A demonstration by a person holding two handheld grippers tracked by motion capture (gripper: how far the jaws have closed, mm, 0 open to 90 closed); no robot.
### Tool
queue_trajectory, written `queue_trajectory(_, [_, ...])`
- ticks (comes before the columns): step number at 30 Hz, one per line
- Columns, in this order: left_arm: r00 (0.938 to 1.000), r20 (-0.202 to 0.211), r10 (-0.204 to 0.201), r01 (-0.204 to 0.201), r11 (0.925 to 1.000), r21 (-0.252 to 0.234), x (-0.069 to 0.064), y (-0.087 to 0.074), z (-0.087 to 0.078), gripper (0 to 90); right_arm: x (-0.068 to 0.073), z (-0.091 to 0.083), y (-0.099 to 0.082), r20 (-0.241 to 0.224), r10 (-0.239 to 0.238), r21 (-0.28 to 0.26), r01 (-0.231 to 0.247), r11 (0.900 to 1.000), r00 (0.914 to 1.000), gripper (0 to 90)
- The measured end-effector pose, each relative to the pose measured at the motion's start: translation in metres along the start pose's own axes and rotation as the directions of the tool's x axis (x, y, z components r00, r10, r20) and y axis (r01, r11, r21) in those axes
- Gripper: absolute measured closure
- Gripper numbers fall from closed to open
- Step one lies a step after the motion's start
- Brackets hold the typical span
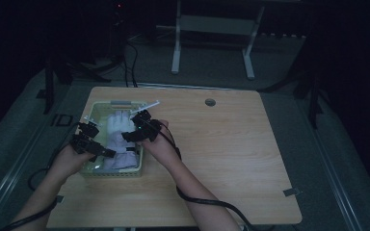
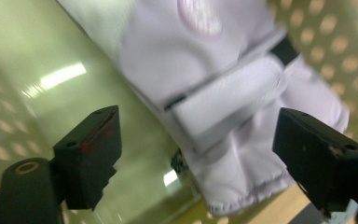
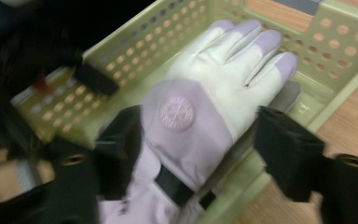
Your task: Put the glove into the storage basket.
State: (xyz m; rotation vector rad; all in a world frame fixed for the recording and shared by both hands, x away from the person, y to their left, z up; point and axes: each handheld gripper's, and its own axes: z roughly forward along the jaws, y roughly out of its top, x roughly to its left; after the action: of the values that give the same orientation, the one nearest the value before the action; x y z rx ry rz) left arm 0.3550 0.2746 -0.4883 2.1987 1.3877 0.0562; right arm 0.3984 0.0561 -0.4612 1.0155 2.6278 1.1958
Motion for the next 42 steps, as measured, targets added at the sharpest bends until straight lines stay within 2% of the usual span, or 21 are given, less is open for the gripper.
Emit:
queue_trajectory(2, [0.9997,-0.022,0.011,-0.012,0.9966,-0.082,-0.006,-0.001,-0.007,12.1,-0.002,-0.006,-0.001,-0.029,-0.045,0.001,0.045,0.999,0.9986,20.2])
queue_trajectory(3, [0.9997,-0.017,0.016,-0.018,0.9944,-0.104,-0.008,-0.001,-0.009,1.6,-0.002,-0.011,-0.003,-0.026,-0.067,-0.011,0.067,0.9977,0.9974,18.9])
queue_trajectory(6, [0.9996,0.011,0.024,-0.022,0.9812,-0.192,-0.017,-0.002,-0.015,0.9,-0.005,-0.019,-0.006,-0.043,-0.085,-0.004,0.085,0.9964,0.9954,14.8])
queue_trajectory(8, [0.9993,0.015,0.033,-0.029,0.9779,-0.207,-0.019,-0.001,-0.016,0.8,-0.007,-0.022,-0.007,-0.041,-0.092,-0.007,0.091,0.9958,0.995,15.0])
queue_trajectory(9, [0.9985,0.001,0.055,-0.053,0.9645,-0.259,-0.029,0.0,-0.017,0.8,-0.008,-0.025,-0.008,-0.042,-0.091,-0.007,0.09,0.9959,0.995,14.8])
queue_trajectory(12, [0.996,-0.004,0.089,-0.086,0.9476,-0.308,-0.045,0.003,-0.017,0.9,-0.017,-0.037,-0.015,-0.025,-0.105,-0.024,0.105,0.9942,0.9941,14.5])
queue_trajectory(16, [0.9919,-0.018,0.126,-0.123,0.9142,-0.386,-0.068,0.005,-0.015,0.9,-0.028,-0.049,-0.023,-0.003,-0.086,-0.035,0.086,0.9957,0.9963,14.5])
queue_trajectory(17, [0.9886,-0.02,0.149,-0.145,0.9106,-0.387,-0.075,0.006,-0.013,0.9,-0.031,-0.052,-0.026,0.003,-0.087,-0.036,0.087,0.9956,0.9962,14.5])
queue_trajectory(19, [0.9805,-0.04,0.192,-0.193,0.9052,-0.379,-0.089,0.007,-0.009,0.9,-0.036,-0.057,-0.03,0.021,-0.097,-0.028,0.098,0.9948,0.995,14.5])
queue_trajectory(20, [0.9805,-0.04,0.192,-0.193,0.9052,-0.379,-0.089,0.007,-0.009,1.0,-0.036,-0.057,-0.03,0.021,-0.097,-0.028,0.098,0.9948,0.995,14.5])
queue_trajectory(21, [0.9717,-0.041,0.233,-0.231,0.8992,-0.372,-0.104,0.008,-0.006,1.0,-0.038,-0.06,-0.032,0.03,-0.097,-0.024,0.098,0.9949,0.9948,14.5])
queue_trajectory(23, [0.969,-0.036,0.245,-0.24,0.893,-0.381,-0.115,0.008,-0.003,1.0,-0.046,-0.069,-0.04,0.04,-0.107,-0.025,0.108,0.9938,0.9934,14.5])
queue_trajectory(25, [0.9657,-0.032,0.258,-0.251,0.8918,-0.377,-0.124,0.009,0.001,0.9,-0.05,-0.075,-0.046,0.039,-0.111,-0.026,0.112,0.9934,0.9931,14.5])
queue_trajectory(26, [0.9657,-0.032,0.258,-0.251,0.8918,-0.377,-0.124,0.009,0.001,1.0,-0.05,-0.075,-0.046,0.039,-0.111,-0.026,0.112,0.9934,0.9931,14.5])
queue_trajectory(28, [0.9649,-0.02,0.262,-0.249,0.8888,-0.385,-0.135,0.009,0.006,1.0,-0.056,-0.082,-0.055,0.043,-0.114,-0.024,0.115,0.9931,0.9926,14.6])
queue_trajectory(29, [0.9614,-0.018,0.275,-0.26,0.8858,-0.384,-0.143,0.01,0.011,1.0,-0.058,-0.084,-0.058,0.04,-0.112,-0.023,0.113,0.9933,0.9929,14.5])
queue_trajectory(34, [0.9466,-0.016,0.322,-0.304,0.8762,-0.374,-0.162,0.01,0.022,1.0,-0.07,-0.096,-0.077,0.049,-0.102,-0.028,0.104,0.9942,0.9935,14.6])
queue_trajectory(35, [0.9456,-0.01,0.325,-0.306,0.878,-0.368,-0.164,0.011,0.024,1.0,-0.072,-0.098,-0.08,0.049,-0.097,-0.03,0.098,0.9947,0.9941,14.6])
queue_trajectory(37, [0.9435,-0.008,0.331,-0.31,0.8738,-0.375,-0.169,0.011,0.028,1.0,-0.077,-0.102,-0.086,0.055,-0.094,-0.031,0.096,0.9949,0.994,14.6])
queue_trajectory(40, [0.9443,0.013,0.329,-0.3,0.876,-0.378,-0.172,0.011,0.031,1.0,-0.081,-0.104,-0.09,0.06,-0.089,-0.03,0.091,0.9954,0.9942,14.6])
queue_trajectory(42, [0.9409,0.024,0.338,-0.304,0.8748,-0.377,-0.176,0.012,0.036,0.9,-0.086,-0.107,-0.097,0.063,-0.082,-0.029,0.084,0.996,0.9946,14.6])
